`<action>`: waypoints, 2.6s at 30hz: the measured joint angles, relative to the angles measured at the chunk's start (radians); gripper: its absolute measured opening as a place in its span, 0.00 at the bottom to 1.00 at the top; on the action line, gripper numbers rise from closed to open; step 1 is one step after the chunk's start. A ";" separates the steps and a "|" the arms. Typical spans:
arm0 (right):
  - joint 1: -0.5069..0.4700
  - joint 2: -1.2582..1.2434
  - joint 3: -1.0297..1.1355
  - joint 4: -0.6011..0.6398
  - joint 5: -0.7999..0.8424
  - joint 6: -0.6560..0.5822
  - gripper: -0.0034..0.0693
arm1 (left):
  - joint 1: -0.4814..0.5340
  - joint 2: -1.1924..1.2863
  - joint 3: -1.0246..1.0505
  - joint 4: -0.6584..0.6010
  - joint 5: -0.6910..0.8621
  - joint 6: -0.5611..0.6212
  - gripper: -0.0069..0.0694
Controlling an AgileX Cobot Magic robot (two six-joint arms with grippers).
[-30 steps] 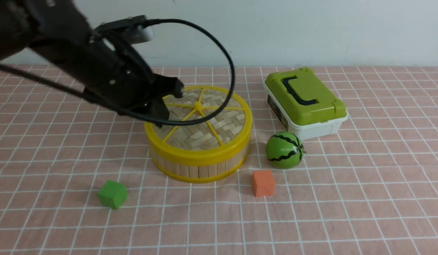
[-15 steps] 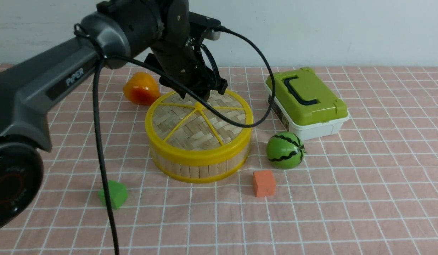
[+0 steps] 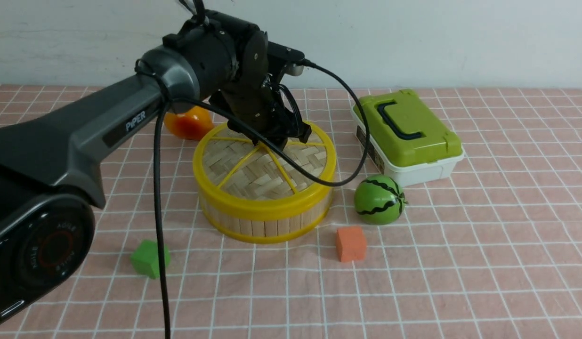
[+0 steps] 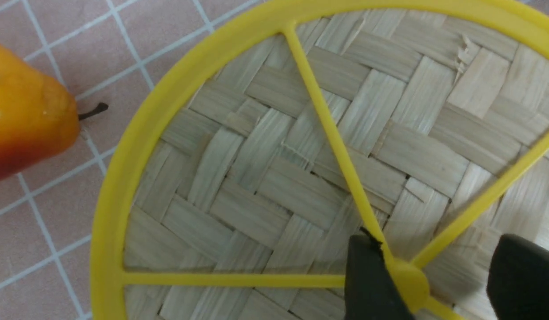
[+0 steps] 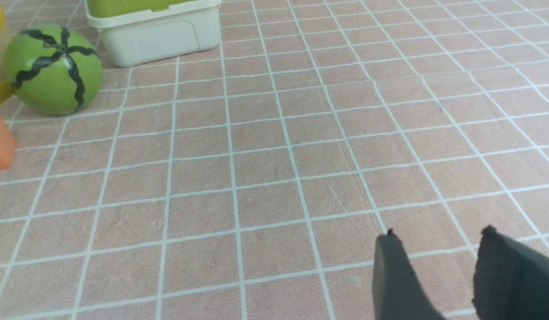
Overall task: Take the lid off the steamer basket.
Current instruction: Use the left arm to lift the lid of the steamer, then use the left arm to place the steamer lid on the table
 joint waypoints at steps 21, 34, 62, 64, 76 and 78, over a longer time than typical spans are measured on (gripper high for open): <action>0.000 0.000 0.000 0.000 0.000 0.000 0.38 | -0.001 0.000 -0.006 0.024 0.026 -0.064 0.23; 0.000 0.000 0.000 0.000 0.000 0.000 0.38 | -0.001 -0.135 -0.001 0.021 0.033 -0.085 0.23; 0.000 0.000 0.000 0.000 0.000 0.000 0.38 | 0.396 -0.226 0.531 0.186 -0.339 -0.358 0.23; 0.000 0.000 0.000 0.000 0.000 0.000 0.38 | 0.396 -0.199 0.531 0.186 -0.357 -0.363 0.23; 0.000 0.000 0.000 0.000 0.000 0.000 0.38 | 0.396 -0.195 0.534 0.104 -0.368 -0.367 0.48; 0.000 0.000 0.000 0.000 0.000 0.000 0.38 | 0.396 -0.212 0.534 0.103 -0.363 -0.367 0.48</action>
